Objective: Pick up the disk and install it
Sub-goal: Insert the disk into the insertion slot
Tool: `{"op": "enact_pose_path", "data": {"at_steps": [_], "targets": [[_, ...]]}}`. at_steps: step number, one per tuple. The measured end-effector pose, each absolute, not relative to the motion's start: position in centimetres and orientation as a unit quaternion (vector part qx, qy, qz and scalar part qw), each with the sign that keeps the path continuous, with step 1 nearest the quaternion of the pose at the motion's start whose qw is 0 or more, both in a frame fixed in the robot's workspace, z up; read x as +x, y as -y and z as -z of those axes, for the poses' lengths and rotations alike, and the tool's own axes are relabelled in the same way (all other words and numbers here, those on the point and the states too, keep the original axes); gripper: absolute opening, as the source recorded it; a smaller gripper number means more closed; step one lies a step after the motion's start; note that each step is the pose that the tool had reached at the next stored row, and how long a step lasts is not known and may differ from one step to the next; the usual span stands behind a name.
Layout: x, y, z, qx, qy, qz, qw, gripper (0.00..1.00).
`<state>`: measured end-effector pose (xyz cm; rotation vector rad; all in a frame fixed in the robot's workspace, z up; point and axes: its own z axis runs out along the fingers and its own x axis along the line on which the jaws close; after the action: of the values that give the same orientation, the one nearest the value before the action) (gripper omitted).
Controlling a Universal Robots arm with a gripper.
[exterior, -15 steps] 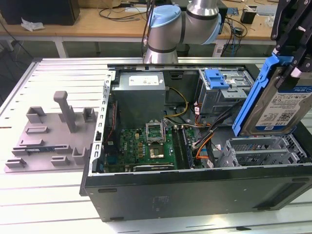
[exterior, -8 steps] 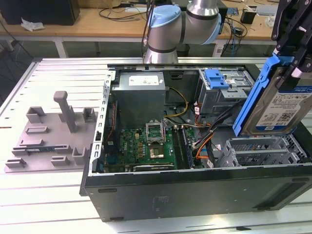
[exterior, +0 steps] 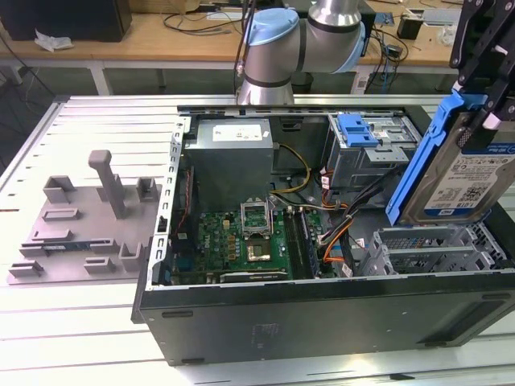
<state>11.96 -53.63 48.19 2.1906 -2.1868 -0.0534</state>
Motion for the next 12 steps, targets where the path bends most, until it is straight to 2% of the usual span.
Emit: {"op": "enact_pose_path", "data": {"at_steps": [12], "targets": [[11.97, 53.63, -47.6, 0.712, 0.701, 0.016, 0.022, 0.36]]}}
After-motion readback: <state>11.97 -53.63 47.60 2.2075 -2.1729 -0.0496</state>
